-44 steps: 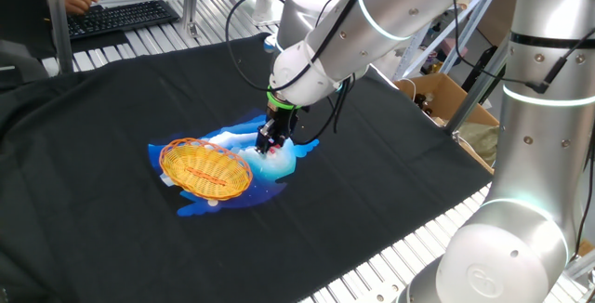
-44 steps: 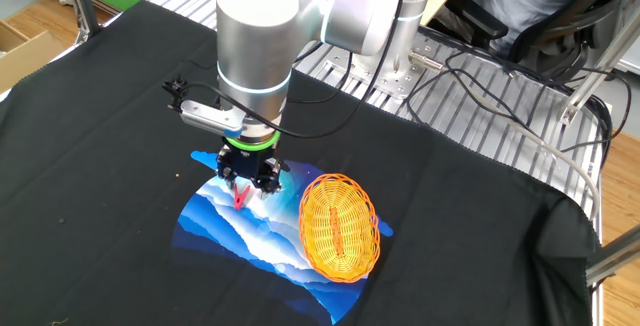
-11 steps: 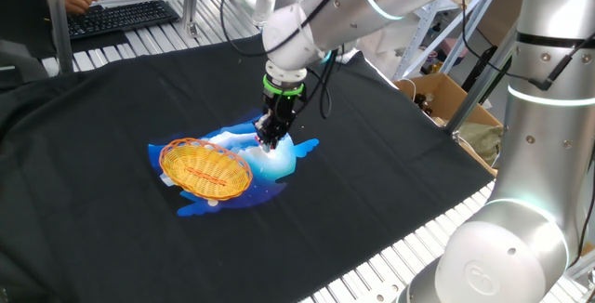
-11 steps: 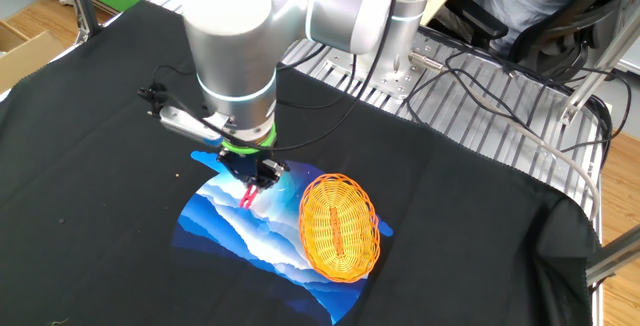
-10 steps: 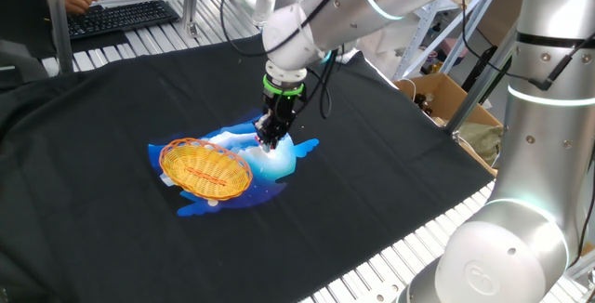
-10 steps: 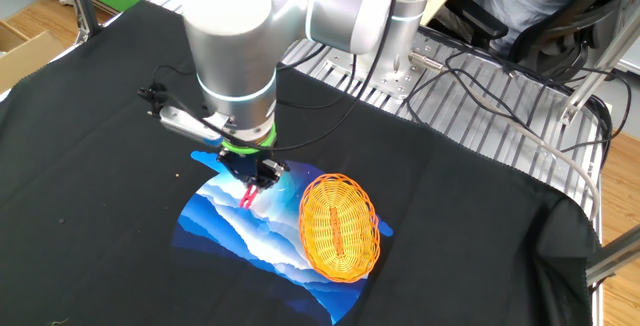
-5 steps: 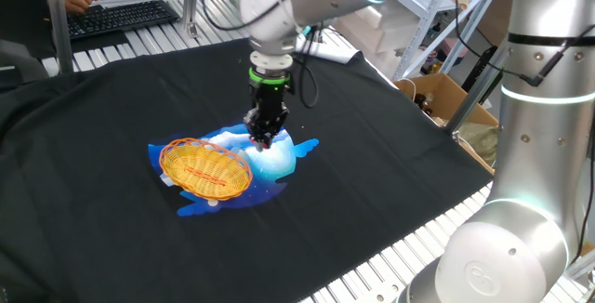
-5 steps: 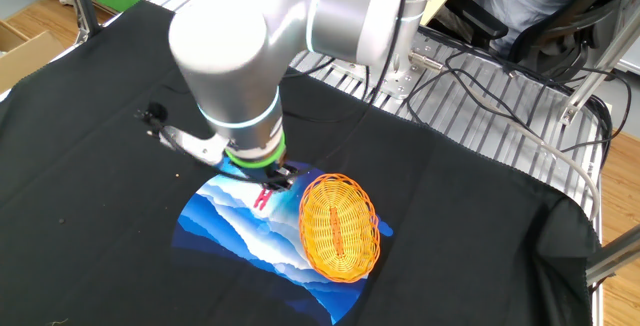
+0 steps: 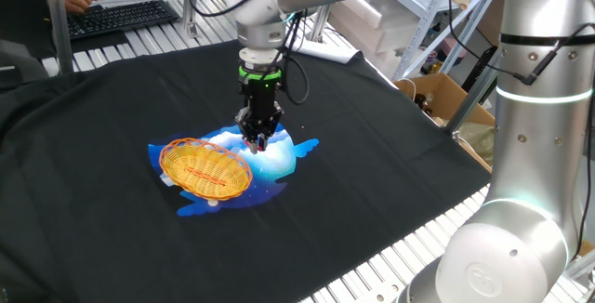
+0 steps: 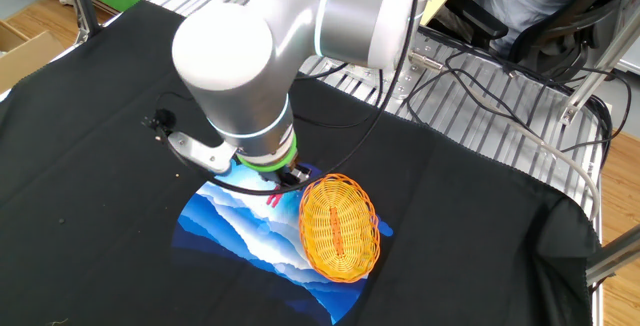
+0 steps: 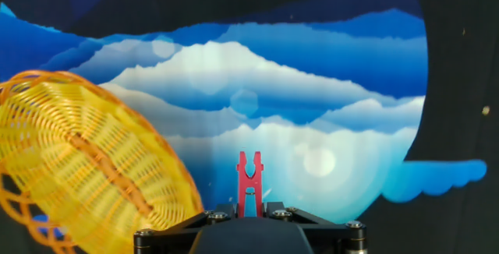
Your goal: Use a clamp
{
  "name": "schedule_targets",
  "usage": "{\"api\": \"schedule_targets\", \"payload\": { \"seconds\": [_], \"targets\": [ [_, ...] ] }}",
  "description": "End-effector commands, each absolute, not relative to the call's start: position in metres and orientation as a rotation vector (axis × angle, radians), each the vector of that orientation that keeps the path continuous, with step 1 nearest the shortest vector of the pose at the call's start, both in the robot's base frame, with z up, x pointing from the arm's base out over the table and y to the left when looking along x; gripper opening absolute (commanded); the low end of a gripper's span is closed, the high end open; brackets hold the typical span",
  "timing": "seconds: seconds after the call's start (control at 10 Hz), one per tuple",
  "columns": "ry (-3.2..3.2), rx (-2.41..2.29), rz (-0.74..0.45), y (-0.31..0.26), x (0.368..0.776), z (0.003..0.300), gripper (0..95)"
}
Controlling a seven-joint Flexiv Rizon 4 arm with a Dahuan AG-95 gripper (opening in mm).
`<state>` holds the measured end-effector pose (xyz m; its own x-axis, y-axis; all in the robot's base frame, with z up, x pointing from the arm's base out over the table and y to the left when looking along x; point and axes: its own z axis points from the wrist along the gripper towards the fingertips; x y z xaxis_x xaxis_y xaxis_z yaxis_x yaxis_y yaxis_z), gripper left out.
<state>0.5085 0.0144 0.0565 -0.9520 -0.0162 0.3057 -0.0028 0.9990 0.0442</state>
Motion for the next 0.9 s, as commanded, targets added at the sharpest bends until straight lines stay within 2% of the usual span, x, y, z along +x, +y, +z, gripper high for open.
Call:
{"api": "schedule_targets", "payload": {
  "seconds": [0.1, 0.6, 0.9],
  "targets": [
    [-2.789, -0.031, -0.113, 0.020, 0.503, 0.064, 0.0],
    [-2.689, -0.006, -0.177, 0.032, 0.484, 0.071, 0.0],
    [-2.680, -0.011, -0.172, 0.039, 0.467, 0.079, 0.0]
  ]
}}
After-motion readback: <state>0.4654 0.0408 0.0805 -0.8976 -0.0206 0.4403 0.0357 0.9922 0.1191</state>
